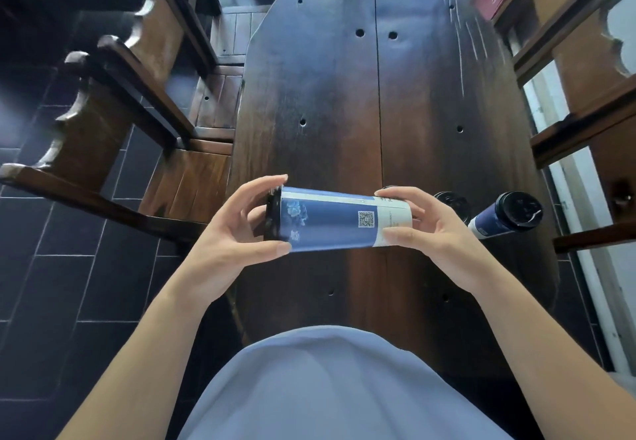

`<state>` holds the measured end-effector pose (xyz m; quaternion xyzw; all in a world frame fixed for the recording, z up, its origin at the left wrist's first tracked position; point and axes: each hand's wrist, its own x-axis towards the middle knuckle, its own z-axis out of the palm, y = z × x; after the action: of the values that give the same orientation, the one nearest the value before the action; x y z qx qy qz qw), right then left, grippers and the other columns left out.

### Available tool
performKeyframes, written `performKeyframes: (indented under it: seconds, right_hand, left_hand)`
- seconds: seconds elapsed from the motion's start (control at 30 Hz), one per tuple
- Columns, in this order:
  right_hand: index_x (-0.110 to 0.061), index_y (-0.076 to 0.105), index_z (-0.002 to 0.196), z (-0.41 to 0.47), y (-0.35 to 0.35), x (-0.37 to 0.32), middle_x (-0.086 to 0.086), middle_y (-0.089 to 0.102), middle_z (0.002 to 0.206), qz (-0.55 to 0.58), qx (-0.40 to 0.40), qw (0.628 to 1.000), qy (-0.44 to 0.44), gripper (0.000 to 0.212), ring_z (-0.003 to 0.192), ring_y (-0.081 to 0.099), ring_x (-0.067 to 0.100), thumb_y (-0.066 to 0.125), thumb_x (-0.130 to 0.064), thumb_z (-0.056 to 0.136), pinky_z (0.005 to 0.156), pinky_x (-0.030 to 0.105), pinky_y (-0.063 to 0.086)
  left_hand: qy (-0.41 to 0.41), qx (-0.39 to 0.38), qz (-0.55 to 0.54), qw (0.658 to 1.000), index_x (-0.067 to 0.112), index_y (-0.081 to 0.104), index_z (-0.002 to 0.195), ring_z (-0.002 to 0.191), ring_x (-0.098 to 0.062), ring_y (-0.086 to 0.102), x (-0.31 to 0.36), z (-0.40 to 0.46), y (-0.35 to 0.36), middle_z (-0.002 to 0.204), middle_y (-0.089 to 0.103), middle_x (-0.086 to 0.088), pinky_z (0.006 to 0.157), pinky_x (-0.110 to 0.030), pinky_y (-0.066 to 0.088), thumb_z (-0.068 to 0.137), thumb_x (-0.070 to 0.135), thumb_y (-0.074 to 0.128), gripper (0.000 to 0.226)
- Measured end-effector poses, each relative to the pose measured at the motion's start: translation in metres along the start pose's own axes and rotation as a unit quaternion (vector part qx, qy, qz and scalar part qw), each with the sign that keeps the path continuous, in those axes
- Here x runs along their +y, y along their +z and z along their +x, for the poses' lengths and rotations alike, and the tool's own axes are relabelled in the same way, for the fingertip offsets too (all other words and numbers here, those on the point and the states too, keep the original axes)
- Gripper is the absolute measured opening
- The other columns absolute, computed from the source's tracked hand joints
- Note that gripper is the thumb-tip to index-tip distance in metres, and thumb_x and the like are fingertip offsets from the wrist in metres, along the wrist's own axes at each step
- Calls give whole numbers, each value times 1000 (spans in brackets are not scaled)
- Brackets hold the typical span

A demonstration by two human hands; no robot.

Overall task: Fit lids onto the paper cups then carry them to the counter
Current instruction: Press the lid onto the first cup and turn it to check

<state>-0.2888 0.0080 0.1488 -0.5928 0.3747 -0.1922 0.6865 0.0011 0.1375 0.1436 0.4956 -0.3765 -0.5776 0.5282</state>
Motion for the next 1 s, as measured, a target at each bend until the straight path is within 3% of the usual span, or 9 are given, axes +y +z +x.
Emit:
performKeyframes:
  seconds: [0.07, 0.17, 0.33, 0.43, 0.63, 0.77, 0.87, 1.0]
  right_hand:
    - [-32, 63, 129, 0, 0, -1, 1, 70, 122, -1, -3, 1000, 14, 55, 117, 64, 16, 77, -42, 77, 84, 31, 59]
    - [-34, 63, 128, -2, 2, -3, 0, 70, 122, -4, -4, 1000, 16, 55, 116, 65, 15, 76, -45, 76, 85, 31, 59]
    - [-33, 55, 135, -4, 5, -2, -9, 65, 125, -29, 1, 999, -22, 63, 124, 60, 18, 83, -27, 79, 94, 37, 59]
    - [-30, 54, 136, -6, 5, -6, -8, 64, 127, -31, 7, 999, -37, 65, 128, 57, 19, 82, -19, 78, 97, 42, 59]
    - [-32, 56, 133, -7, 2, -8, -10, 65, 123, -46, 25, 998, -35, 60, 126, 59, 20, 82, -31, 79, 100, 44, 57]
    - [-36, 57, 131, -10, 1, -7, -13, 66, 123, -44, 31, 998, -27, 63, 126, 60, 19, 83, -42, 73, 98, 39, 58]
    - [-39, 57, 131, -12, 1, -8, -18, 65, 123, -33, 27, 998, -35, 64, 126, 60, 16, 90, -29, 77, 93, 32, 59]
    - [-29, 58, 133, -16, 3, -13, -12, 67, 122, -17, 21, 998, -52, 66, 125, 61, 17, 83, -15, 74, 92, 34, 60]
  left_hand:
    - [6, -5, 0, 1000, 27, 62, 137, 133, -37, 56, 1, -1, 0, 153, 53, -5, 104, -55, 52, 69, 9, 85, 73]
    - [-3, -5, 12, 1000, 27, 65, 130, 124, -33, 59, 1, -2, 0, 147, 57, -8, 97, -54, 56, 69, 12, 86, 67]
    - [-26, 27, -26, 999, 25, 63, 132, 115, -29, 61, -1, -4, 1, 133, 61, -9, 84, -50, 62, 70, 16, 83, 66]
    - [-45, 21, -57, 997, 25, 61, 136, 116, -33, 63, 1, -3, 1, 131, 62, -10, 88, -64, 59, 73, 14, 82, 67]
    - [-20, -12, -11, 1000, 33, 62, 139, 132, -28, 59, 6, 0, 1, 147, 58, -1, 103, -49, 57, 74, -1, 82, 77]
    - [-17, -12, 2, 1000, 30, 66, 135, 132, -29, 59, 9, 1, 2, 147, 59, -3, 99, -48, 59, 72, -2, 84, 73]
    - [-34, 0, -1, 999, 29, 67, 134, 130, -33, 60, 11, 0, 2, 144, 61, -4, 95, -56, 60, 67, 14, 87, 71]
    - [-61, 2, -18, 998, 33, 65, 136, 130, -37, 62, 10, -2, 2, 137, 64, -2, 89, -60, 61, 68, 17, 87, 74]
